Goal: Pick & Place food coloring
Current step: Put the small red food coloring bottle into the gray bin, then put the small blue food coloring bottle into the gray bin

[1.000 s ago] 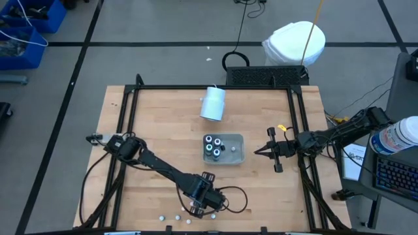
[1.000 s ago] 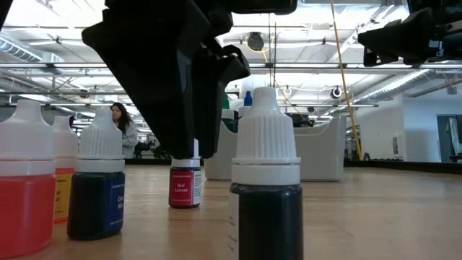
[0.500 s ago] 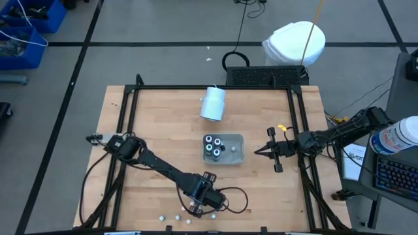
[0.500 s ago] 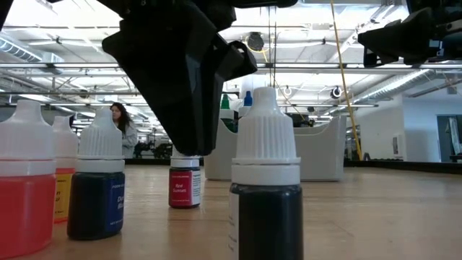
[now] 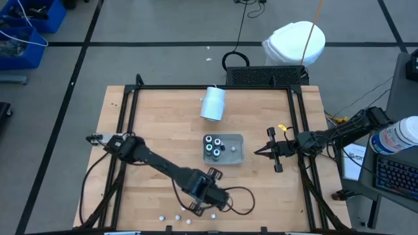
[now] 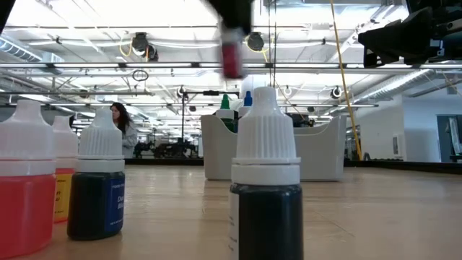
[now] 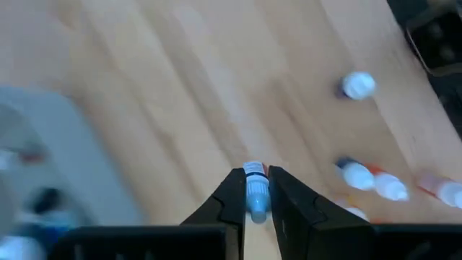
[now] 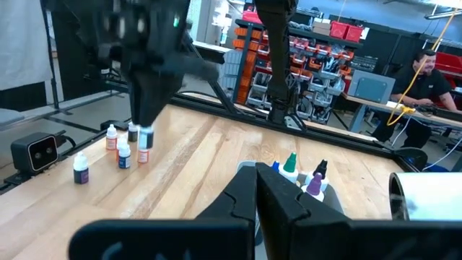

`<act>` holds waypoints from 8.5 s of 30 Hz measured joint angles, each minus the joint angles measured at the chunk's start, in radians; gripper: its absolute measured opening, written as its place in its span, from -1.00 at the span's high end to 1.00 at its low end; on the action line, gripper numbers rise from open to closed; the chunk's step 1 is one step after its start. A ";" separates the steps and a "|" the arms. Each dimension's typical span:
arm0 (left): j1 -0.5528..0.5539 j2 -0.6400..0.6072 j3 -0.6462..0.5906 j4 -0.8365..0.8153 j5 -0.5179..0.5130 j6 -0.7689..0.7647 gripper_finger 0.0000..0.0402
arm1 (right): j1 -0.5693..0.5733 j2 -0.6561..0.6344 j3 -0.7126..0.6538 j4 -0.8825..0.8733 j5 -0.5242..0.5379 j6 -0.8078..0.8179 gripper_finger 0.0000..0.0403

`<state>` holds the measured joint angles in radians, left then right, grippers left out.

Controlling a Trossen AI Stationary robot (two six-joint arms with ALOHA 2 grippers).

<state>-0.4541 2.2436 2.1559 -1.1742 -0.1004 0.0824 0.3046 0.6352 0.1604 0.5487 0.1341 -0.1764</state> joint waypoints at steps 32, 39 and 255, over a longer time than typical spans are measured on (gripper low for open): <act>0.439 0.116 0.102 0.164 -0.030 0.122 0.87 | 0.000 0.000 0.001 -0.049 -0.001 -0.049 1.00; 0.439 0.151 0.101 0.160 -0.035 0.119 0.94 | 0.000 0.000 0.001 -0.055 -0.001 -0.049 1.00; -0.455 -0.280 -0.815 0.422 0.109 -0.984 0.60 | 0.000 0.000 0.000 -0.053 0.000 0.030 1.00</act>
<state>-0.9088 1.9636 1.3411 -0.7525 0.0084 -0.9012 0.3050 0.6350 0.1604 0.4961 0.1337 -0.1463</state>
